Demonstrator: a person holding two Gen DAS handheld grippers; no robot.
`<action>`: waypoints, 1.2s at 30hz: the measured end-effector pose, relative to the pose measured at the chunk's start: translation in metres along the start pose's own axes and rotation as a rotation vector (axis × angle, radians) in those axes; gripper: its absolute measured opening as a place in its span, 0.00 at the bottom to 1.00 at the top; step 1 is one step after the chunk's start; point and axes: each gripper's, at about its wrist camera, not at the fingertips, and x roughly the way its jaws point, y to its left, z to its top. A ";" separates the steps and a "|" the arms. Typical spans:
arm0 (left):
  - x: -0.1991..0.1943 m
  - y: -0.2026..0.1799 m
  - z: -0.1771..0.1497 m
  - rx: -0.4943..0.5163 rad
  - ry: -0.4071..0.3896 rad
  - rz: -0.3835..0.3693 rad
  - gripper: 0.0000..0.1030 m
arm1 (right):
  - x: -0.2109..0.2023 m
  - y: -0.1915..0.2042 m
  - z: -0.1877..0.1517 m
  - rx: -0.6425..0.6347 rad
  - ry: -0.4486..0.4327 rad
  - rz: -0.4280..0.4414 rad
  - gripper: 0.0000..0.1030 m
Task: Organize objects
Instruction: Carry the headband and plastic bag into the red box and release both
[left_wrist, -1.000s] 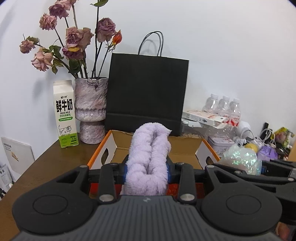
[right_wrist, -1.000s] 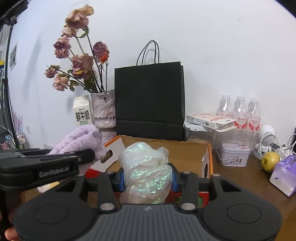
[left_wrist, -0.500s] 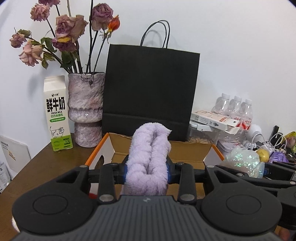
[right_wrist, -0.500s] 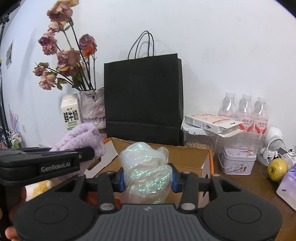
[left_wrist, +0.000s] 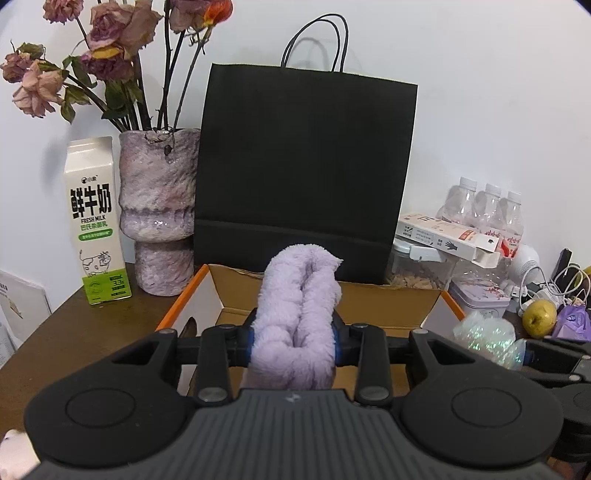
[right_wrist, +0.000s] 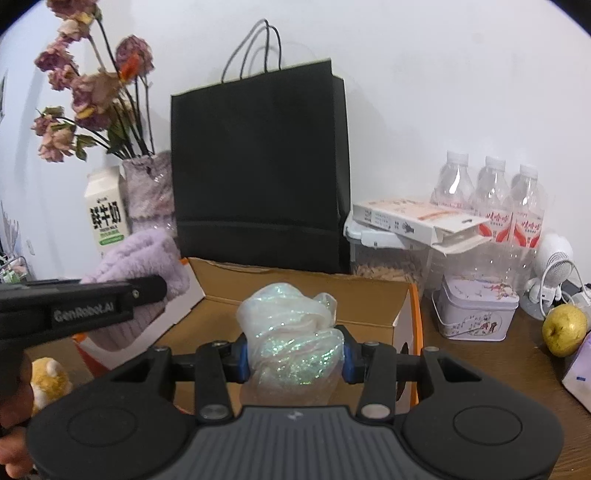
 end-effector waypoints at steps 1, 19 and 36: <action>0.003 0.000 -0.001 -0.002 -0.003 -0.001 0.34 | 0.003 -0.002 -0.001 0.004 0.005 -0.002 0.41; 0.022 0.001 -0.013 0.001 -0.049 0.053 1.00 | 0.027 -0.010 -0.013 0.021 0.014 -0.046 0.98; 0.013 0.000 -0.013 -0.010 -0.055 0.057 1.00 | 0.022 -0.012 -0.012 0.028 0.009 -0.085 1.00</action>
